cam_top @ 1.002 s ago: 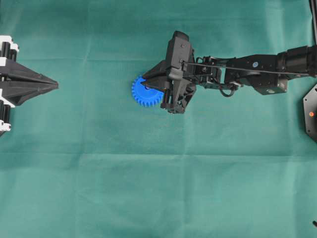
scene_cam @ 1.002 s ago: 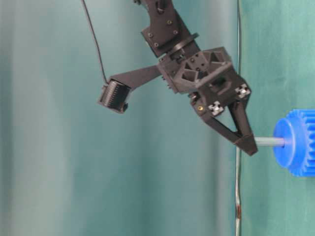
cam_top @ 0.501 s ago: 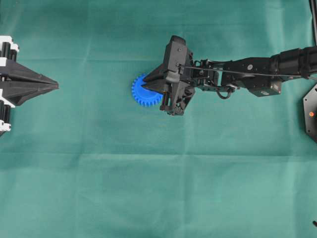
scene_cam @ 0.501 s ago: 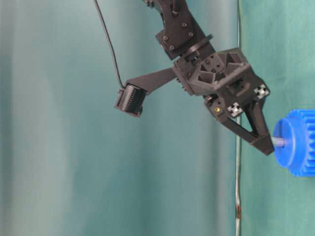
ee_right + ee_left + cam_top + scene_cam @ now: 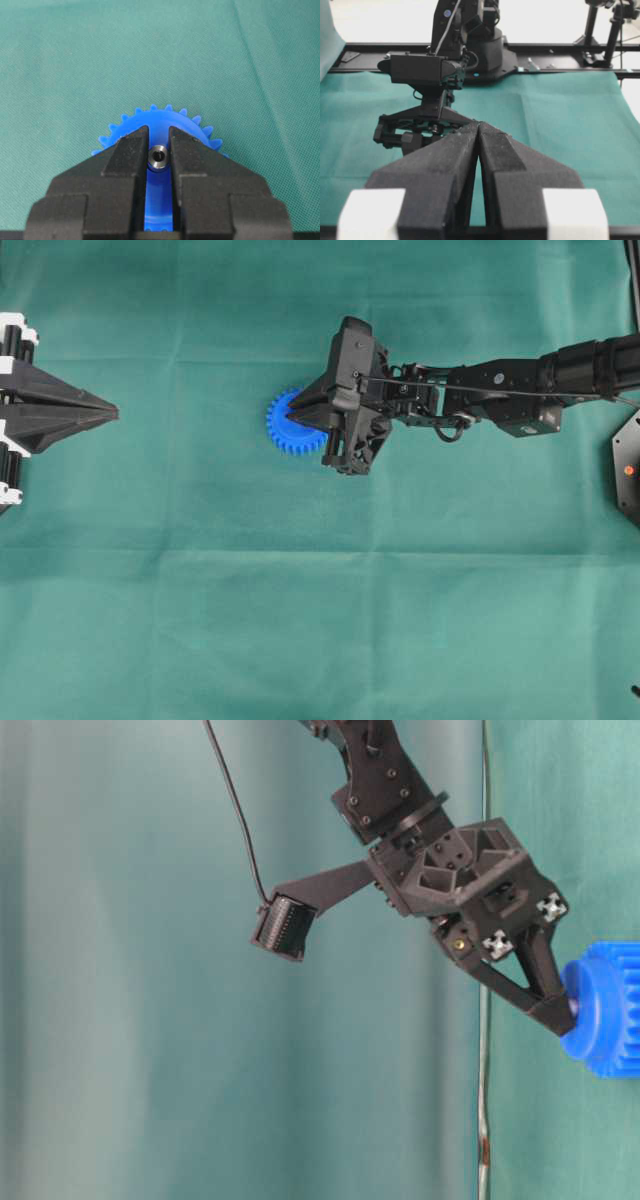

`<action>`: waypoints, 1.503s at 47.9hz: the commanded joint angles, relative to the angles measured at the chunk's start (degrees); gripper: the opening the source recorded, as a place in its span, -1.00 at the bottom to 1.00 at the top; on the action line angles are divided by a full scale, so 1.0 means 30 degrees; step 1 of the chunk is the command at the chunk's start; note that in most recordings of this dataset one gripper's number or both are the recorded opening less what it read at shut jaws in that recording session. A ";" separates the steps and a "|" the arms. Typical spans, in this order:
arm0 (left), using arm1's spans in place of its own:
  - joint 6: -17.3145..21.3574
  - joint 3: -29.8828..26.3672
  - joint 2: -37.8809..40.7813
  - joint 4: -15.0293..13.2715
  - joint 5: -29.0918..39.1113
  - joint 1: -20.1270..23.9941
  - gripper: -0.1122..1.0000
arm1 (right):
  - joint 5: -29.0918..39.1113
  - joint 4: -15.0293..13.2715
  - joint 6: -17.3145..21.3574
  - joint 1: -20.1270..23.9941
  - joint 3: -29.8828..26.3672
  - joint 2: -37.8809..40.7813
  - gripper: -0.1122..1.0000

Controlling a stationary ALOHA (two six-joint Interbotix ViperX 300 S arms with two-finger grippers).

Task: Insert the shaft placed at a random location into the center hole of the medium gear at another random location.
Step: 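Lower the shaft into the blue gear's center hole with the right gripper, then open the right gripper to release the shaft in the gear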

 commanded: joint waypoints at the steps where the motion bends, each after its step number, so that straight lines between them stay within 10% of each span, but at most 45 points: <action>1: -0.0029 -0.0439 0.0176 0.0059 -0.0088 0.0029 -0.80 | -0.0322 0.0029 0.0117 0.0000 -0.0439 -0.0293 -0.58; 35: -0.0029 -0.0439 0.0176 0.0059 -0.0029 0.0029 -0.80 | -0.0469 0.0029 0.0117 0.0000 -0.0410 -0.0234 -0.56; 49: -0.0029 -0.0439 0.0176 0.0029 0.0000 0.0029 -0.80 | -0.1025 0.0029 0.0117 0.0205 -0.0410 -0.0234 0.64; 72: -0.0059 -0.0439 0.0176 0.0029 0.0029 0.0029 -0.80 | -0.0527 0.0029 0.0117 0.0293 -0.0176 -0.1670 0.63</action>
